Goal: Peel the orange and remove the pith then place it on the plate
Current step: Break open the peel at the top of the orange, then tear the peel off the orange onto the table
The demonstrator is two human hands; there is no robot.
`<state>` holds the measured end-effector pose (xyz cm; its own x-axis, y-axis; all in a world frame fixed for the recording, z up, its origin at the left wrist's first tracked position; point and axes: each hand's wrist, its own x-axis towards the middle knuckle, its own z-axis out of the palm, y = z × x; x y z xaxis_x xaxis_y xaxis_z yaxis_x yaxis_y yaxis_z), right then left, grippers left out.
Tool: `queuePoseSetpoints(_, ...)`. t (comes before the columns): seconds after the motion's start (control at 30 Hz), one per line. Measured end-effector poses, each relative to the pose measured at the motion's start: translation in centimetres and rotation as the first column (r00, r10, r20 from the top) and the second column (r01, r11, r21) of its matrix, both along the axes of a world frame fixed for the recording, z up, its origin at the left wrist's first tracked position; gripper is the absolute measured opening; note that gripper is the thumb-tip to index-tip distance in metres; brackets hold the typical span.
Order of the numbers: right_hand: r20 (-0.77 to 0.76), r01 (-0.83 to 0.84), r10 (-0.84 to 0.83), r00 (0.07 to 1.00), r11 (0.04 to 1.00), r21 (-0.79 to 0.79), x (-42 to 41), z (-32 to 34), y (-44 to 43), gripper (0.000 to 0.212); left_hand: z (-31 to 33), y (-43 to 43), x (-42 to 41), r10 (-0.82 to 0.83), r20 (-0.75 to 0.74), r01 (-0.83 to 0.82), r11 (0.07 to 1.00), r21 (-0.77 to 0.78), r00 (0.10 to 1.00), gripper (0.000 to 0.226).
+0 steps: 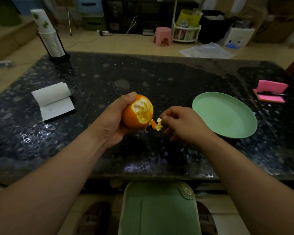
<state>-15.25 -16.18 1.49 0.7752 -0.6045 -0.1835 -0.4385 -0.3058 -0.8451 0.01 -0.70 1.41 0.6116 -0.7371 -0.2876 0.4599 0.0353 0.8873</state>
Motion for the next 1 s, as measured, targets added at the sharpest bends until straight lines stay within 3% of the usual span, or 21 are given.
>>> queuePoseSetpoints(0.07, 0.087, -0.035, 0.012, 0.996, 0.962, 0.27, -0.4, 0.9, 0.9, 0.018, 0.0, -0.1, 0.0, 0.005, 0.042, -0.005, 1.0, -0.01, 0.999, 0.073)
queuePoseSetpoints(0.13, 0.108, -0.076, 0.04, 0.993, 0.93, 0.358, -0.6, 1.6, 1.8, 0.033, 0.0, -0.2, -0.2, 0.009, 0.086, -0.008, 1.0, -0.017, 0.996, 0.066)
queuePoseSetpoints(0.27, 0.12, -0.095, 0.057, 0.991, 0.936, 0.34, -0.7, 2.0, 2.4, 0.031, 0.3, -0.4, -0.9, 0.014, 0.133, -0.009, 0.999, -0.037, 0.991, 0.041)
queuePoseSetpoints(0.47, 0.124, -0.11, 0.074, 0.99, 0.941, 0.319, -0.4, 2.1, 2.6, 0.014, 0.6, -0.3, -1.4, 0.025, 0.218, -0.016, 0.999, -0.044, 0.976, 0.045)
queuePoseSetpoints(0.7, 0.105, -0.048, 0.032, 0.994, 0.987, 0.152, -0.1, 1.8, 2.9, 0.013, 0.2, -0.8, -2.0, 0.029, 0.335, -0.013, 0.999, -0.048, 0.942, 0.044)
queuePoseSetpoints(1.0, 0.184, -0.048, 0.007, 0.983, 0.975, 0.215, -0.2, 1.7, 2.9, 0.014, 0.3, -0.9, -2.0, 0.07, 0.225, -0.056, 0.996, -0.07, 0.972, 0.043)
